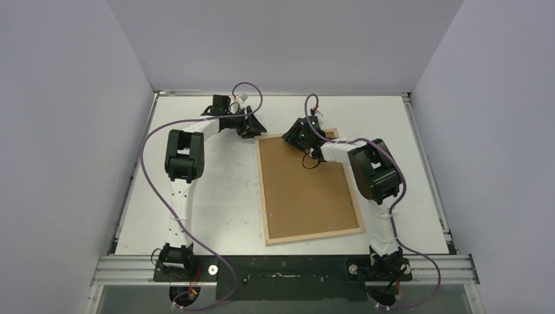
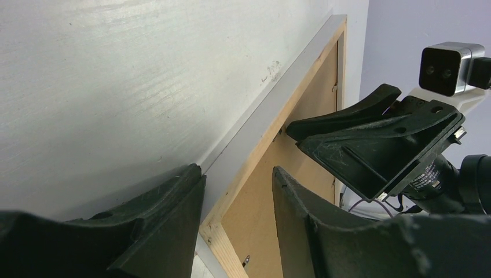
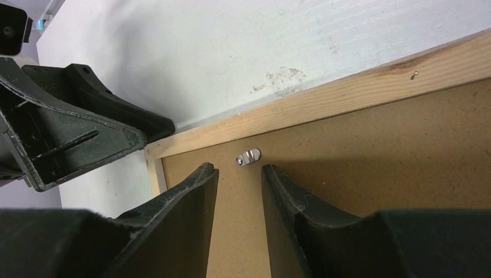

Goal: Put the photo into the frame

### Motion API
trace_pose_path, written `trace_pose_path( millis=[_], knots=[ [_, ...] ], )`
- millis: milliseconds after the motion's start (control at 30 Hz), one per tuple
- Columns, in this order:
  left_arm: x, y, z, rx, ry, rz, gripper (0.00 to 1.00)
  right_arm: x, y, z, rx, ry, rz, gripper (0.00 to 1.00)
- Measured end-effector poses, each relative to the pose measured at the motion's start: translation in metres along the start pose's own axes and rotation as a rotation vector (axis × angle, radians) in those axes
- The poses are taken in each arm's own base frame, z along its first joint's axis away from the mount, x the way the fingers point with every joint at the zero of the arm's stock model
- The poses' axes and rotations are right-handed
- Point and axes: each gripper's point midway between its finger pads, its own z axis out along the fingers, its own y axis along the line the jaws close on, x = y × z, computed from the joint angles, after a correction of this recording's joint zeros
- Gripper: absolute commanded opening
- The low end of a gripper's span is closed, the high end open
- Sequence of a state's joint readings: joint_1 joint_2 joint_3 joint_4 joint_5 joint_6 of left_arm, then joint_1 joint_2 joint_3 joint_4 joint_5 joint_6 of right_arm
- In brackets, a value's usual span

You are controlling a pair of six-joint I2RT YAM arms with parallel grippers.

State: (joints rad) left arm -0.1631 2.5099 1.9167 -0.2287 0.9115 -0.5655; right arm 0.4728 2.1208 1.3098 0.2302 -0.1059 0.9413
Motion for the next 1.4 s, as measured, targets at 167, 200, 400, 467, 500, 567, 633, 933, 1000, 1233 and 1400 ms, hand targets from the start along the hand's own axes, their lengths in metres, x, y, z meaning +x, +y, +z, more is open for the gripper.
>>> trace_pose_path(
  millis=[167, 200, 400, 467, 500, 567, 633, 933, 1000, 1233, 1400],
  knots=[
    [0.0, 0.0, 0.0, -0.002, -0.001, -0.005, 0.45, 0.003, 0.003, -0.001, -0.012, 0.015, 0.02, 0.35],
    [0.0, 0.0, 0.0, -0.002, -0.001, -0.006, 0.44, 0.004, 0.003, -0.001, -0.014, 0.019, 0.021, 0.34],
    [0.0, 0.001, 0.0, -0.004, -0.001, -0.01, 0.44, 0.005, 0.005, 0.003, -0.022, 0.028, 0.038, 0.29],
    [0.0, 0.001, 0.0, -0.004, -0.001, -0.012, 0.43, 0.005, 0.006, 0.004, -0.023, 0.028, 0.042, 0.28],
    [0.0, 0.001, 0.0, -0.004, -0.001, -0.013, 0.43, 0.006, 0.005, 0.004, -0.021, 0.03, 0.042, 0.27],
    [0.0, 0.001, 0.0, -0.004, -0.002, -0.014, 0.43, 0.006, 0.005, 0.005, -0.019, 0.031, 0.041, 0.26],
    [0.0, 0.001, 0.0, -0.005, -0.001, -0.017, 0.43, 0.005, 0.006, 0.008, -0.019, 0.03, 0.043, 0.26],
    [0.0, 0.001, 0.0, -0.006, -0.002, -0.025, 0.42, 0.005, 0.006, 0.009, -0.005, 0.025, 0.028, 0.25],
    [0.0, 0.001, 0.0, -0.006, -0.002, -0.025, 0.42, 0.005, 0.005, 0.01, -0.004, 0.024, 0.022, 0.24],
    [0.001, 0.003, 0.0, -0.006, -0.002, -0.026, 0.4, 0.003, 0.005, 0.015, -0.014, 0.013, -0.021, 0.23],
    [0.001, 0.003, 0.0, -0.005, -0.003, -0.025, 0.4, 0.002, 0.008, 0.02, -0.035, 0.002, -0.047, 0.23]
  ],
)
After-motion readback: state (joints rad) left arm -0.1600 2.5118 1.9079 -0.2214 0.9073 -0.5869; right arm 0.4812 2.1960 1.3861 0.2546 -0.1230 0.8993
